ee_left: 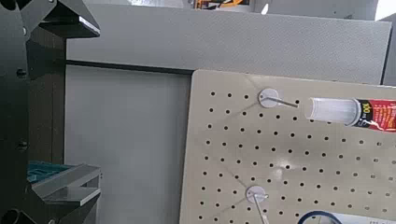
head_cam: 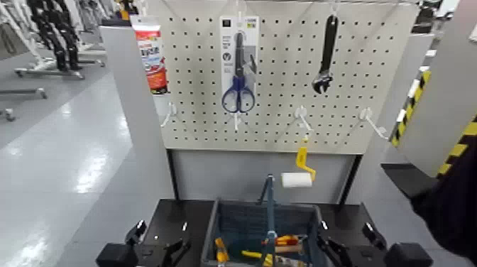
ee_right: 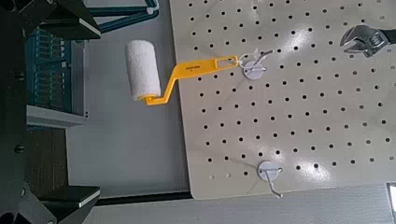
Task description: Put the yellow roller into the crate.
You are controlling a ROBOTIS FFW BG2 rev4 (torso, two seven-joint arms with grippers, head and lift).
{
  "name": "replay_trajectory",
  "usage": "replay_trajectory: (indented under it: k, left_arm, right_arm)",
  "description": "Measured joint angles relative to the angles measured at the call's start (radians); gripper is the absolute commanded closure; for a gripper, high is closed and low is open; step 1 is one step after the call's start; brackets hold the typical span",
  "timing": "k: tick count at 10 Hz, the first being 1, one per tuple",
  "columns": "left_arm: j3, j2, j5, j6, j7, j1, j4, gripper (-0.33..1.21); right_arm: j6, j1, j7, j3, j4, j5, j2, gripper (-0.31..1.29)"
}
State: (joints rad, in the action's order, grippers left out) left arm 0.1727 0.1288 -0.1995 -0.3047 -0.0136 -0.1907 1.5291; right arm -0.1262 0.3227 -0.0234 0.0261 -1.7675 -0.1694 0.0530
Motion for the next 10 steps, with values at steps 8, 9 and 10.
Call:
replay_trajectory:
  k: [8,9,10]
  left_arm:
    - [0.006,0.001,0.002,0.004,0.0,0.003,0.0,0.12]
    - [0.008,0.001,0.001,0.007,0.001,0.004,0.0,0.12]
    - [0.01,0.002,0.0,0.009,0.003,0.006,-0.001,0.12]
  right_arm:
    - [0.131,-0.078,-0.24,-0.07,0.009,-0.019,0.014,0.13]
    - [0.18,-0.117,-0.305,-0.091,0.016,-0.018,0.028,0.13]
    - [0.221,-0.157,-0.341,-0.1,0.029,-0.02,0.05,0.13]
